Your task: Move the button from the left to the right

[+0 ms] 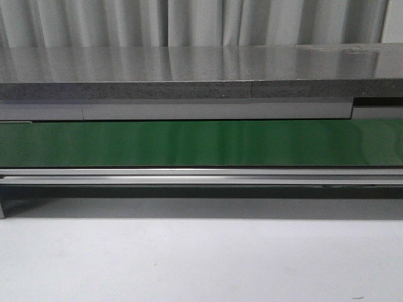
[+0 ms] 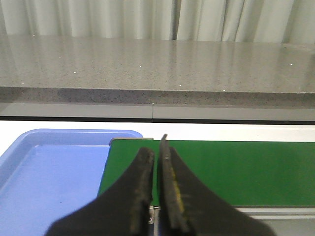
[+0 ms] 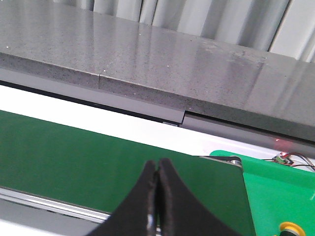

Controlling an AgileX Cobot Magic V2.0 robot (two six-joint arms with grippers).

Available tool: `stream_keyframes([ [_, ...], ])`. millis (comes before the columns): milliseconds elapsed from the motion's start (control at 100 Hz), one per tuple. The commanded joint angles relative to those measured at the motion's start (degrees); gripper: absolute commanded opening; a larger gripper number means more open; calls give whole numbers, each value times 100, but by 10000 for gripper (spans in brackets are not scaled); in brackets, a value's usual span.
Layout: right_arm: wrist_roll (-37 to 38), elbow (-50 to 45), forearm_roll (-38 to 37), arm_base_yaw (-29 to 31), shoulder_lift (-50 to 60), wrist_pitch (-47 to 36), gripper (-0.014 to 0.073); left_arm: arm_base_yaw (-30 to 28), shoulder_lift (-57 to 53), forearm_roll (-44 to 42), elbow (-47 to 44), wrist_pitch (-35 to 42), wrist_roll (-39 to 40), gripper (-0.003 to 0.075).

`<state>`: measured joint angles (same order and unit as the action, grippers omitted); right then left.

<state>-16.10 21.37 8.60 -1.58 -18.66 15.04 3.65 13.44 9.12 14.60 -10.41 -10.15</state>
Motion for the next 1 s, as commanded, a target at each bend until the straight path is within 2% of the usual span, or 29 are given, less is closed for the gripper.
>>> stream_keyframes([
  [0, -48, 150, 22, -5, -31, -432, -68, 52, 50, 63, 152, 479, 17, 5],
  [440, -23, 144, 22, -12, -20, -432, -68, 52, 50, 63, 152, 479, 17, 5],
  [510, 214, 138, -137, -61, 10, -432, -68, 52, 50, 63, 152, 479, 17, 5],
  [710, 1658, -138, -1430, -186, 394, -478, -68, 52, 50, 63, 152, 479, 17, 5],
  [990, 1774, -1292, -1456, -186, 1512, -581, -68, 52, 50, 63, 152, 479, 17, 5],
])
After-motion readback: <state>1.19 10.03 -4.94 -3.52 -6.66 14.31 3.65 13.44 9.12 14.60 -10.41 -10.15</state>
